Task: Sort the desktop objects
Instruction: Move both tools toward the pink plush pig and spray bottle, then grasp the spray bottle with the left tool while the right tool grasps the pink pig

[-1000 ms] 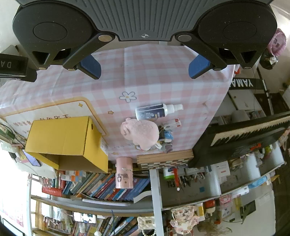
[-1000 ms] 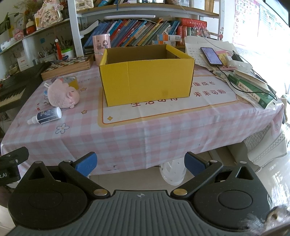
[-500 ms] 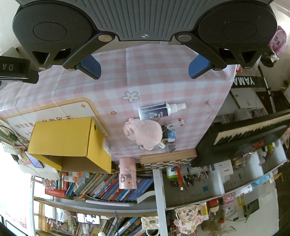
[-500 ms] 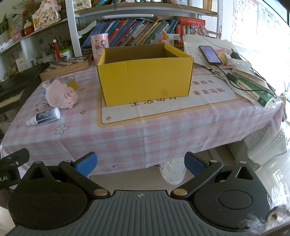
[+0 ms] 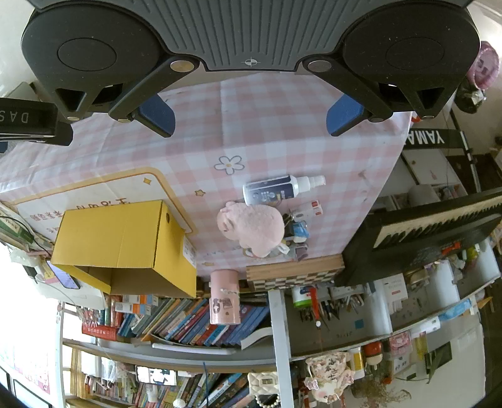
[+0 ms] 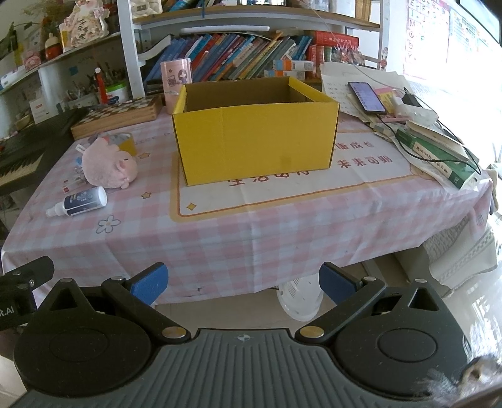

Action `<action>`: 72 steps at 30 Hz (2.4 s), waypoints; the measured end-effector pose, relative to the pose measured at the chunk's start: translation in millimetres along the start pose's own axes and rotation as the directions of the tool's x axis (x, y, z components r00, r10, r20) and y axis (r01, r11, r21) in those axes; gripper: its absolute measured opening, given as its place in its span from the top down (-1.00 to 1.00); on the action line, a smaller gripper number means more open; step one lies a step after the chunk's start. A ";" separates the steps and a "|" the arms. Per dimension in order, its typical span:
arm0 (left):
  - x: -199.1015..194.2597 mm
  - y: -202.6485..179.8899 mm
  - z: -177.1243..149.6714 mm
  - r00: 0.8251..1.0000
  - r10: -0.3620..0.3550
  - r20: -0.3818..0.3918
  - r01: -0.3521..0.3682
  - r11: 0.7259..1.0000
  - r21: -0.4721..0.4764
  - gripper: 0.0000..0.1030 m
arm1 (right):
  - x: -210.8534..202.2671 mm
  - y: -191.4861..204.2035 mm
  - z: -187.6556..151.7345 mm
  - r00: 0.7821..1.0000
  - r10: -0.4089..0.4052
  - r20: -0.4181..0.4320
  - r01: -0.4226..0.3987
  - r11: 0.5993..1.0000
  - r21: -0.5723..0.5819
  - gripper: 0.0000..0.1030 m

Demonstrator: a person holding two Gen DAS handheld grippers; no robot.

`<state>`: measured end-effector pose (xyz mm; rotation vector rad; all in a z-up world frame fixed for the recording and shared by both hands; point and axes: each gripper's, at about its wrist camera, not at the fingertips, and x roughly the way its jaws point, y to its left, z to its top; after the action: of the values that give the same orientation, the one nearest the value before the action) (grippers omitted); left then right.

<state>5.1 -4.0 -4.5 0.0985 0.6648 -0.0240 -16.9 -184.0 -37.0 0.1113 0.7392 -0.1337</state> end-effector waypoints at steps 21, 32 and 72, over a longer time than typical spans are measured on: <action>1.8 4.2 -0.6 1.000 -0.022 0.016 0.021 0.999 0.049 -1.00 | -4.0 14.5 3.1 0.999 0.033 0.037 -0.032 0.999 -0.034 -1.00; 2.4 8.9 3.1 0.999 -0.040 0.028 0.039 0.998 0.052 -1.00 | -6.2 26.0 10.5 0.997 0.057 0.044 -0.054 0.996 -0.065 -1.00; 38.1 54.6 9.0 0.995 0.077 -0.056 -0.082 0.992 -0.100 -1.00 | 39.9 82.7 46.5 0.970 0.245 0.000 -0.239 0.947 -0.215 -0.48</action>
<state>43.5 49.8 -16.4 0.0274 0.7126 0.0894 56.4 -112.7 -25.4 -0.0054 0.7027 0.1786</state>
